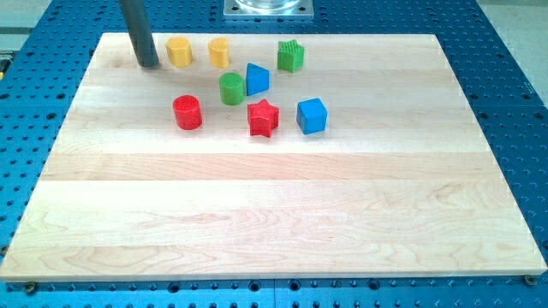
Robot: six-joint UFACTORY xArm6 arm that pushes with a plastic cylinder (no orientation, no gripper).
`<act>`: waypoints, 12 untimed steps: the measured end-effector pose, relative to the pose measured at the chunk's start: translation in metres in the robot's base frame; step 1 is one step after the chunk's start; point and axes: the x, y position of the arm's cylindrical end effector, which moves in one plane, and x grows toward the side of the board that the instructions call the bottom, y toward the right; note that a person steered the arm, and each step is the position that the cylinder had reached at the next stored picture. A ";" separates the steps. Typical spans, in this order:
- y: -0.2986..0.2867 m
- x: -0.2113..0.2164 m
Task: Move the yellow hexagon to the bottom left of the yellow heart
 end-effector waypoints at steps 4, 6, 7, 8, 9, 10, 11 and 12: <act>-0.010 0.002; -0.032 0.005; -0.024 0.006; -0.021 0.002; 0.005 -0.012; 0.016 -0.037; 0.029 -0.038; 0.029 -0.038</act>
